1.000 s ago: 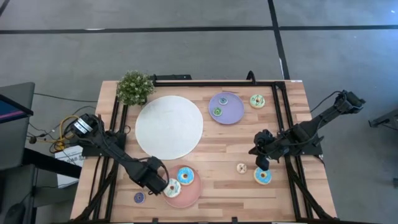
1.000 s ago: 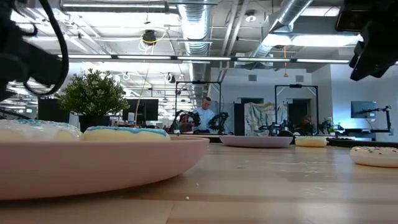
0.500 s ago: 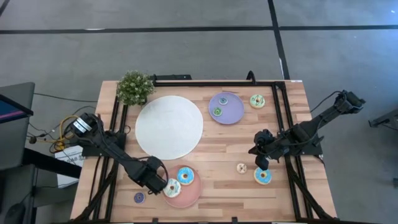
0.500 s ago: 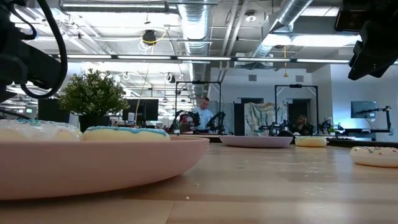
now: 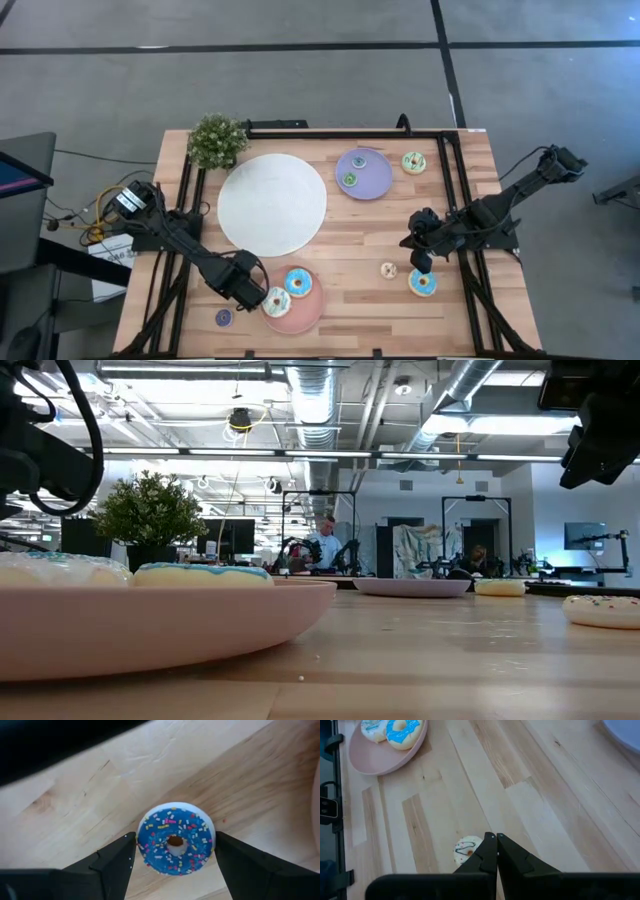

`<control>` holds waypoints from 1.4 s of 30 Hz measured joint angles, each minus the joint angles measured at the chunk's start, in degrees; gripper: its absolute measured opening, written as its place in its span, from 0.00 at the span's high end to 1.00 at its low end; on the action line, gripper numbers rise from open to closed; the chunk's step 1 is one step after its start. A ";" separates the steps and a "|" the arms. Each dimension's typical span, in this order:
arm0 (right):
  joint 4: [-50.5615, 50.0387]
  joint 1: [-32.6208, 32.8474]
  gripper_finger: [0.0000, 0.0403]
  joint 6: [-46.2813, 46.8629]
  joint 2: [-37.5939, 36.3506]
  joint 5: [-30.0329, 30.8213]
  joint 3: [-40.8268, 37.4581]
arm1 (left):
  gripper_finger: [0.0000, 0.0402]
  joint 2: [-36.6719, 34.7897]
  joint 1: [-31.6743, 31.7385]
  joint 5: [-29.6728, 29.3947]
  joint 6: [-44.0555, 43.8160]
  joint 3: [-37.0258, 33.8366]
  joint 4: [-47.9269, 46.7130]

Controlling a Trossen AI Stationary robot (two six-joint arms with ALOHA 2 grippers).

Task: Pick & Place donuts
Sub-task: Put the small dark blue donut on the purple plate

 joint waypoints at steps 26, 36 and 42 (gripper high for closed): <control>-0.02 0.00 1.00 -0.09 0.00 0.00 0.00 | 0.46 -0.11 0.04 -0.22 -0.04 0.09 0.00; -0.02 0.00 1.00 -0.13 0.00 0.00 0.00 | 0.46 -0.13 2.18 -1.43 1.63 3.76 -6.12; -0.02 0.00 1.00 -0.07 0.00 0.00 0.00 | 0.46 -0.15 6.16 -5.63 6.22 11.23 -19.80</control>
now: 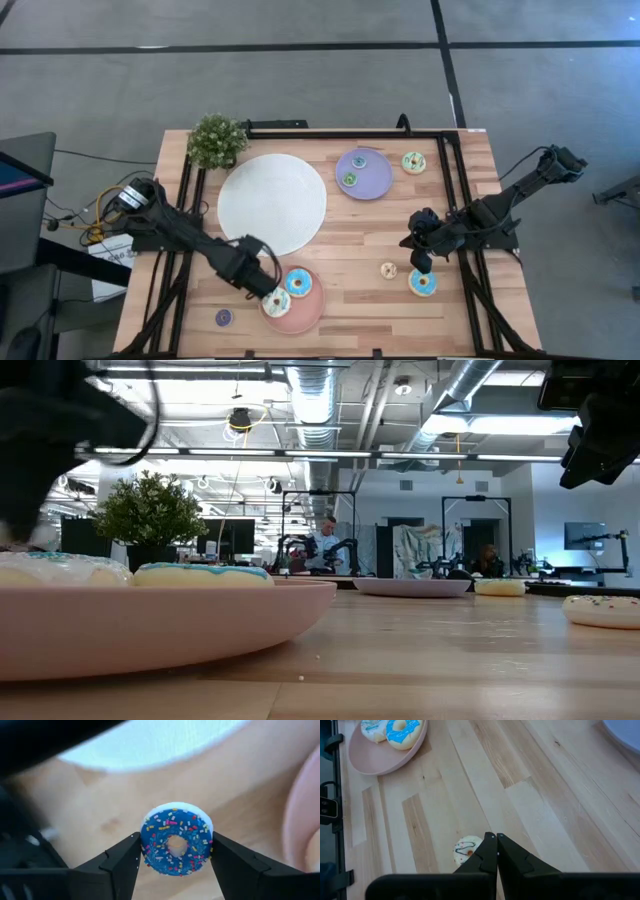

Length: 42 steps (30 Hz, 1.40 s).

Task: Pick & Place donuts
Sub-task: Put the small dark blue donut on the purple plate

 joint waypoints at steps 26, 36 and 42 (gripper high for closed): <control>-1.83 -1.81 1.00 9.05 -0.15 1.69 0.04 | 0.46 24.40 41.54 -10.40 83.17 49.12 16.42; -3.99 -4.61 1.00 12.52 -0.15 3.19 0.04 | 0.46 44.00 48.60 -0.34 95.21 66.73 25.16; -3.82 -6.54 1.00 13.24 -0.15 3.21 0.04 | 0.46 47.89 49.23 2.04 97.61 67.33 28.44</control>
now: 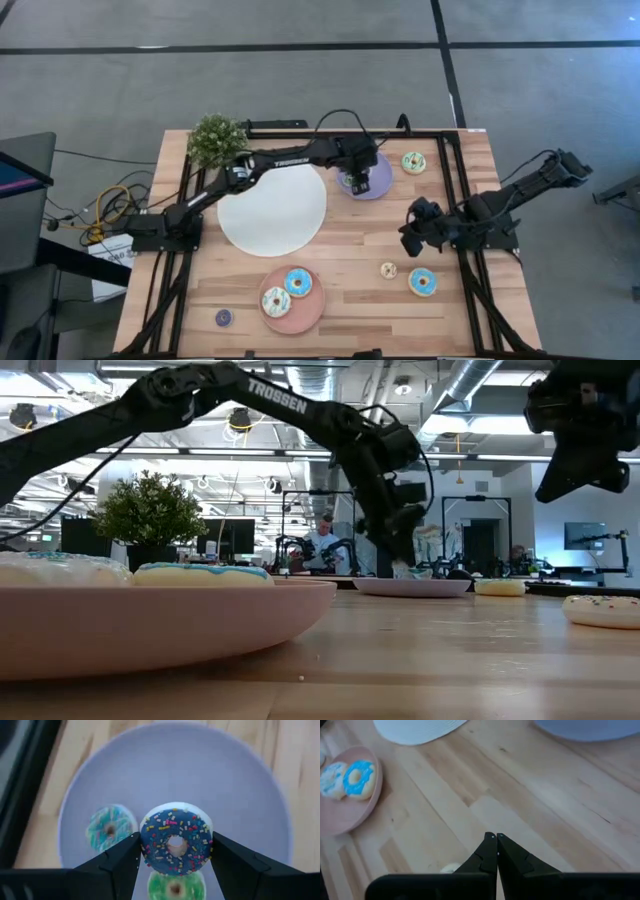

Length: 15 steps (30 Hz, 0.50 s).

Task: Pick & Place donuts
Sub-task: Put the small dark blue donut on the purple plate

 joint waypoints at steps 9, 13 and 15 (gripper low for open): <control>0.08 -2.21 1.00 0.79 0.00 0.01 0.00 | 0.46 1.90 -0.21 3.05 1.28 0.02 7.74; 0.15 -2.57 1.00 0.84 0.00 0.00 0.00 | 0.46 2.54 -0.03 3.14 1.77 0.02 6.78; 0.17 -2.96 1.00 0.84 0.00 0.00 0.00 | 0.46 2.57 0.04 3.27 1.73 -0.01 6.76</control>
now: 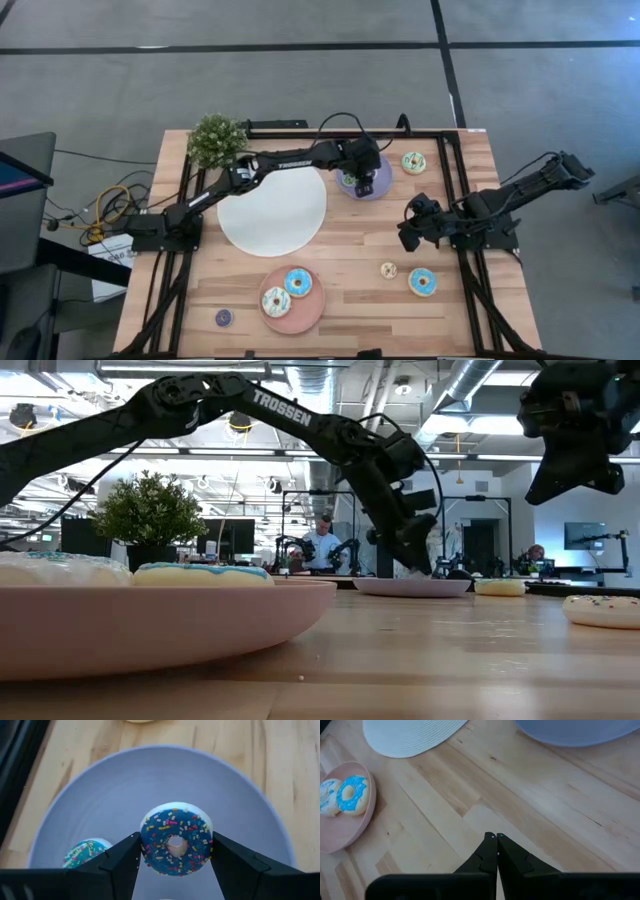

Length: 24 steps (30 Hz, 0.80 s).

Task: Pick & Place donuts
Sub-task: Put the small dark blue donut on the purple plate

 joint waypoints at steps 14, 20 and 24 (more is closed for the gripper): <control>-1.17 -0.23 1.00 -0.06 0.00 0.77 0.00 | 0.46 -0.02 1.07 -0.15 -0.99 -0.02 -3.94; -1.53 -0.23 1.00 -0.52 0.00 1.75 0.00 | 0.45 -0.02 1.03 -0.16 -2.69 -0.02 -4.64; -1.51 -0.23 1.00 -0.55 0.00 1.75 0.00 | 0.42 -0.02 1.05 -0.17 -2.93 -0.02 -4.69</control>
